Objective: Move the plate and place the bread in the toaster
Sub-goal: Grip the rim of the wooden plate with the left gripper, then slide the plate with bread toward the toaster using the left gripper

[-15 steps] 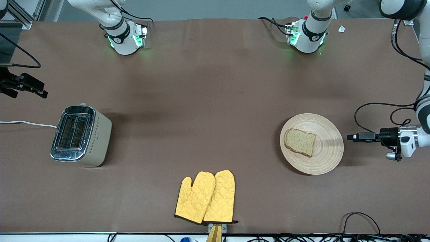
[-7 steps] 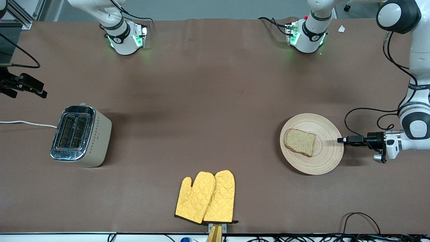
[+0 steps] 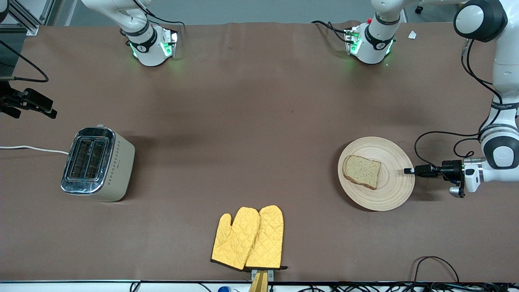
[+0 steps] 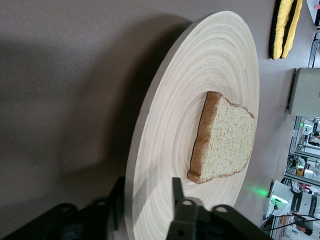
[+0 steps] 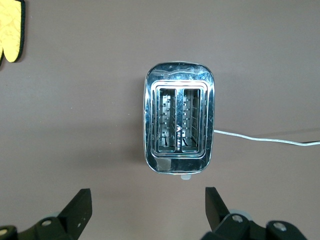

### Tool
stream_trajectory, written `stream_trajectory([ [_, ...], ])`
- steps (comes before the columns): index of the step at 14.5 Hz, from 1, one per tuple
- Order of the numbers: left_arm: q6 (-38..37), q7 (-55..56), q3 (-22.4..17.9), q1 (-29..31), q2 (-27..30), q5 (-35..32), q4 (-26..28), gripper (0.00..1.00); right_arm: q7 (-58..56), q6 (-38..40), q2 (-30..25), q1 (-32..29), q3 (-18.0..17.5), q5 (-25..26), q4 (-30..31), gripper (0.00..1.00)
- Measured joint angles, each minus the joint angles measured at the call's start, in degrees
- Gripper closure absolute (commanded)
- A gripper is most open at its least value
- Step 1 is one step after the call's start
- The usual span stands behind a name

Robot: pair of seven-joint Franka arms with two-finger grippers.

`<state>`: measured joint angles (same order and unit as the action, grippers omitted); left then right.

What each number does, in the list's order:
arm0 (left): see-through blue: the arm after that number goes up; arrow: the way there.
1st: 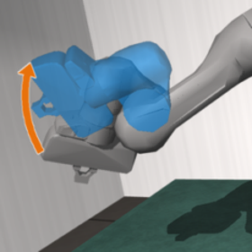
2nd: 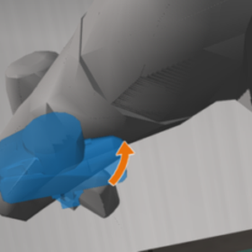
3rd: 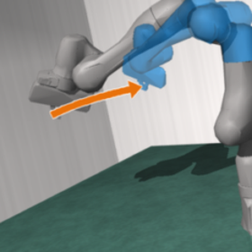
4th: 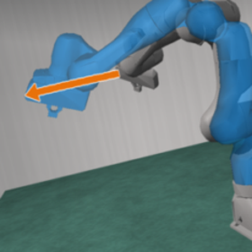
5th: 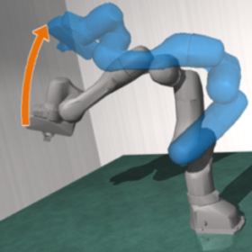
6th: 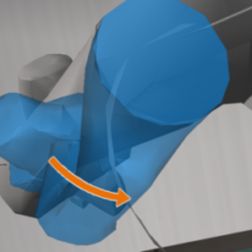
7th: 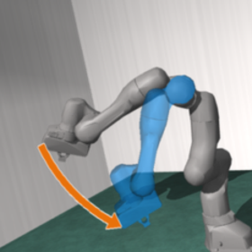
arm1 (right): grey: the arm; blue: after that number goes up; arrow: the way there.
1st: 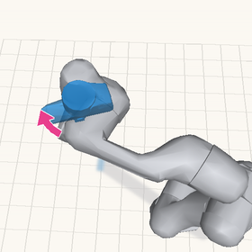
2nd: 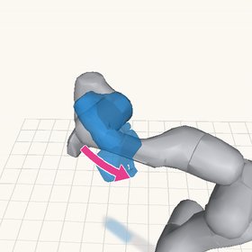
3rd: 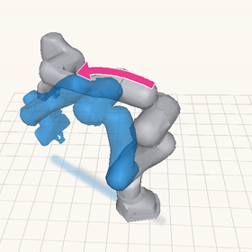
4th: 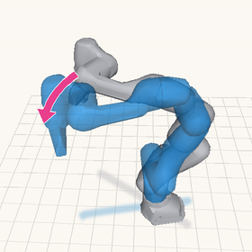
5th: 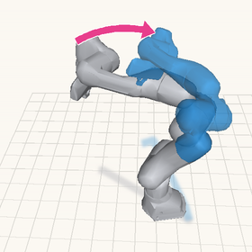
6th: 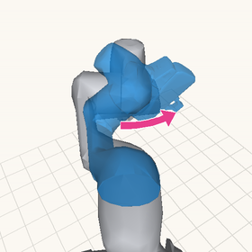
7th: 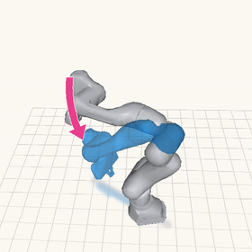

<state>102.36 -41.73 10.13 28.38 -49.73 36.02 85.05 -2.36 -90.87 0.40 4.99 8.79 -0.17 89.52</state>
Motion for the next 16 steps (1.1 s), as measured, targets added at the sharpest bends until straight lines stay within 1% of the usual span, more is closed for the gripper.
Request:
stream_trajectory([
  [6,-0.8,-5.2,0.1,0.2,0.0,1.2,-0.4,1.0,0.0,0.0,0.0,0.0,0.0,0.0,0.0,0.0],
  [8,-0.9,-5.4,0.9,0.3,0.0,1.3,-0.6,1.0,0.0,0.0,0.0,0.0,0.0,0.0,0.0,0.0],
  [11,-1.3,-4.4,5.1,0.0,0.0,2.1,-0.6,1.0,0.0,0.0,0.0,0.0,0.0,0.0,0.0,0.0],
  [13,-1.2,-1.5,8.9,-1.0,-0.1,2.7,-0.6,1.0,0.0,0.0,0.0,0.0,0.0,0.0,0.0,0.0],
  [15,-0.2,2.0,12.1,-2.7,0.0,4.7,-0.6,1.0,0.0,0.0,0.0,0.0,0.0,0.0,0.0,0.0],
  [16,1.2,3.1,13.1,-4.3,0.0,6.4,-0.6,1.0,0.0,0.0,0.0,0.0,0.0,0.0,0.0,0.0],
])
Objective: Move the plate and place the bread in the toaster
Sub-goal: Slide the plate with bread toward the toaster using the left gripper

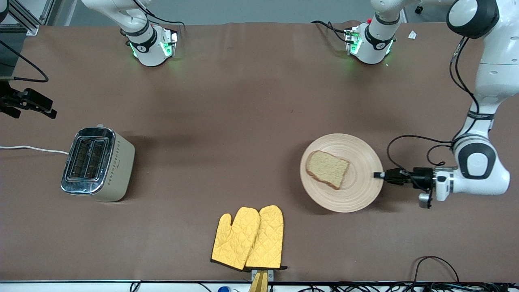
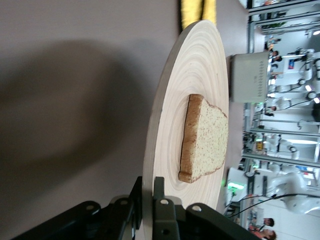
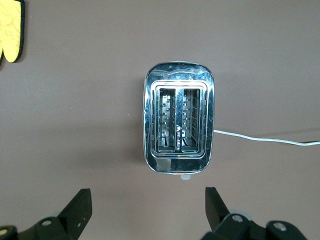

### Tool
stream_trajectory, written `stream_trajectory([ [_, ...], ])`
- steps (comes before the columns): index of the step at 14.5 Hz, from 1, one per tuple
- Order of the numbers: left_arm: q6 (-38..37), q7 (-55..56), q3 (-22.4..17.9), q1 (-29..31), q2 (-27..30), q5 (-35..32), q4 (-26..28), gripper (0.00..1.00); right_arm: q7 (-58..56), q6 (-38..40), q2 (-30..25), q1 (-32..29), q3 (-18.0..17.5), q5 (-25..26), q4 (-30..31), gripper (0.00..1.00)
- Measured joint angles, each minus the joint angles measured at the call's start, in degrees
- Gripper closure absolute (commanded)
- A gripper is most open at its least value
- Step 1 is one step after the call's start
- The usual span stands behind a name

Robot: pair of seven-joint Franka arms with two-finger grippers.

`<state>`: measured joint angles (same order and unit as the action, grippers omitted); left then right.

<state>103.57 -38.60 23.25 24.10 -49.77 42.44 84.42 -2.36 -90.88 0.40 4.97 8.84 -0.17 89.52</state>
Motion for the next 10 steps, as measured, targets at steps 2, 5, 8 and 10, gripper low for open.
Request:
stream_trajectory([
  [2,4.8,1.6,0.7,-4.8,0.0,4.5,0.0,1.0,0.0,0.0,0.0,0.0,0.1,0.0,0.0,0.0],
  [5,16.2,7.3,0.9,-15.6,-0.1,11.9,0.2,1.0,0.0,0.0,0.0,-0.5,0.2,0.0,0.0,0.0],
  [8,29.8,10.9,1.0,-27.9,-0.5,22.7,0.3,1.0,0.0,0.0,0.1,-0.9,0.2,0.0,0.0,0.0],
  [10,36.6,11.5,0.8,-34.7,-1.4,27.8,0.1,1.0,0.0,0.0,0.1,-0.9,0.2,0.0,0.0,0.0],
])
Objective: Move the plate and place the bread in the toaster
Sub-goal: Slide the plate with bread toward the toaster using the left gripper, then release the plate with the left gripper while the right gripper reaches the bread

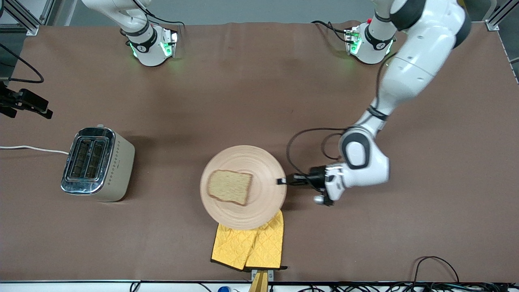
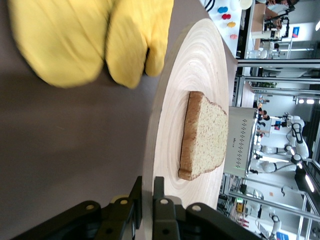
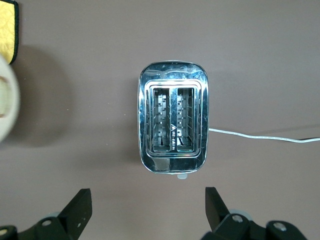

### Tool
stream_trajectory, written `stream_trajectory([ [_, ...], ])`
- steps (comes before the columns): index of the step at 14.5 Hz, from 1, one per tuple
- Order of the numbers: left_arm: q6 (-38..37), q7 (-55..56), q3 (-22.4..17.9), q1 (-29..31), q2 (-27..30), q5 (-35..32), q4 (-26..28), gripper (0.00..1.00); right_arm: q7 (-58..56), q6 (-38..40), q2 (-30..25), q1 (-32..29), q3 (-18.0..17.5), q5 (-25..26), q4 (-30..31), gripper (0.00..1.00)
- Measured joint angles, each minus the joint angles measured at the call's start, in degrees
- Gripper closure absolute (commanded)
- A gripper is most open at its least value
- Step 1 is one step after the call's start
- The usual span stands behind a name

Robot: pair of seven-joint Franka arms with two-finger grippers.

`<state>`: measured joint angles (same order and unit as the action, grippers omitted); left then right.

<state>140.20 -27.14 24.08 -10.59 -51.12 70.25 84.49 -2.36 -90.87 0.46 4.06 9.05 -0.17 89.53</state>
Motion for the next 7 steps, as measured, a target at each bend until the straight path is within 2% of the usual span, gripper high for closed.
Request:
stream_trajectory([
  [3,6.5,0.0,-0.2,-5.9,-2.4,1.8,-0.4,1.0,0.0,0.0,0.0,0.0,0.0,0.0,0.0,0.0],
  [6,7.8,0.0,-0.3,-7.3,-4.3,1.8,-0.8,0.99,0.0,0.0,0.0,0.0,0.0,0.0,0.0,0.0],
  [7,8.1,0.0,-0.3,-7.4,-4.6,1.8,-0.9,0.96,0.0,0.0,0.0,0.0,0.0,0.0,0.0,0.0],
])
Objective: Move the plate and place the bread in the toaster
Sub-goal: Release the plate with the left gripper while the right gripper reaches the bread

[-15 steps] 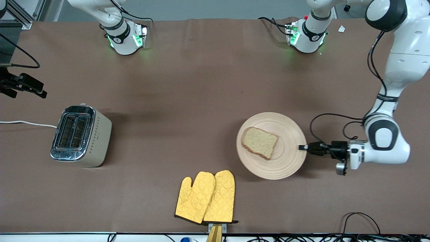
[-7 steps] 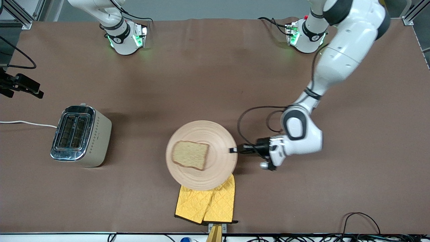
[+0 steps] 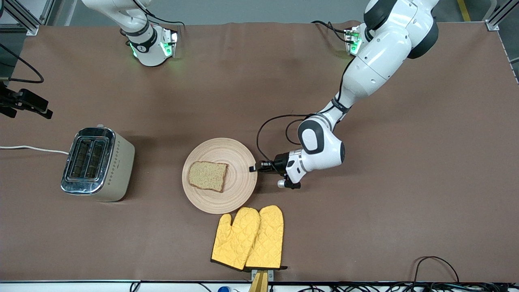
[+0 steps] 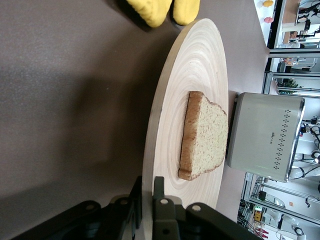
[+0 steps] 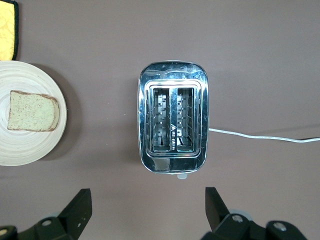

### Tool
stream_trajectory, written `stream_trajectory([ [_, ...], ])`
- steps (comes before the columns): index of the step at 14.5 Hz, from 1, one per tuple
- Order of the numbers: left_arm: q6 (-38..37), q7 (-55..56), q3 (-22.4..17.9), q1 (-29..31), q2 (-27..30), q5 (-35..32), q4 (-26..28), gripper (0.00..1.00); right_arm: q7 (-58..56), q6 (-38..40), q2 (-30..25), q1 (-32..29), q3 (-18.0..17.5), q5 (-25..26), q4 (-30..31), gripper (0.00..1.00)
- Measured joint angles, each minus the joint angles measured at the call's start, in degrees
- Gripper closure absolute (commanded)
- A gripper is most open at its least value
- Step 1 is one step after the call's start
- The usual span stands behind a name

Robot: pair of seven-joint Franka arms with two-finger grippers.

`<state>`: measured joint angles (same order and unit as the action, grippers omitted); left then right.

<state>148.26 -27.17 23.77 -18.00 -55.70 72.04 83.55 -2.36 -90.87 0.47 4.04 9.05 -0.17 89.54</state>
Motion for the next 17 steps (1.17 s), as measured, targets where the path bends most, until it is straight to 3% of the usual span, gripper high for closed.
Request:
stream_trajectory([
  [1,0.1,0.0,0.0,-0.1,-0.1,0.1,-0.1,0.74,0.0,0.0,0.0,0.0,0.0,0.0,0.0,0.0],
  [2,0.1,0.0,0.0,-0.1,-0.1,0.3,-0.3,0.25,0.0,0.0,0.0,0.0,0.0,0.0,0.0,0.0],
  [3,0.1,0.0,0.0,-0.1,-0.1,0.7,-0.6,0.01,0.0,0.0,0.0,0.0,0.0,0.0,0.0,0.0],
  [7,0.1,0.0,0.0,1.2,0.2,0.9,-2.2,0.0,0.0,0.0,0.0,0.0,0.0,0.0,0.0,0.0],
  [12,-2.7,0.0,0.0,7.1,4.1,0.1,-1.0,0.0,0.0,0.0,0.0,0.0,0.0,0.0,0.0,0.0],
  [14,-4.9,0.3,-0.1,10.9,6.6,-4.8,1.5,0.0,0.0,0.0,0.0,0.0,0.0,-0.3,0.0,0.0],
  [17,-11.4,3.7,-0.1,18.8,11.0,-19.4,5.3,0.0,0.2,-1.7,0.2,0.1,-0.2,-5.4,0.7,0.0],
])
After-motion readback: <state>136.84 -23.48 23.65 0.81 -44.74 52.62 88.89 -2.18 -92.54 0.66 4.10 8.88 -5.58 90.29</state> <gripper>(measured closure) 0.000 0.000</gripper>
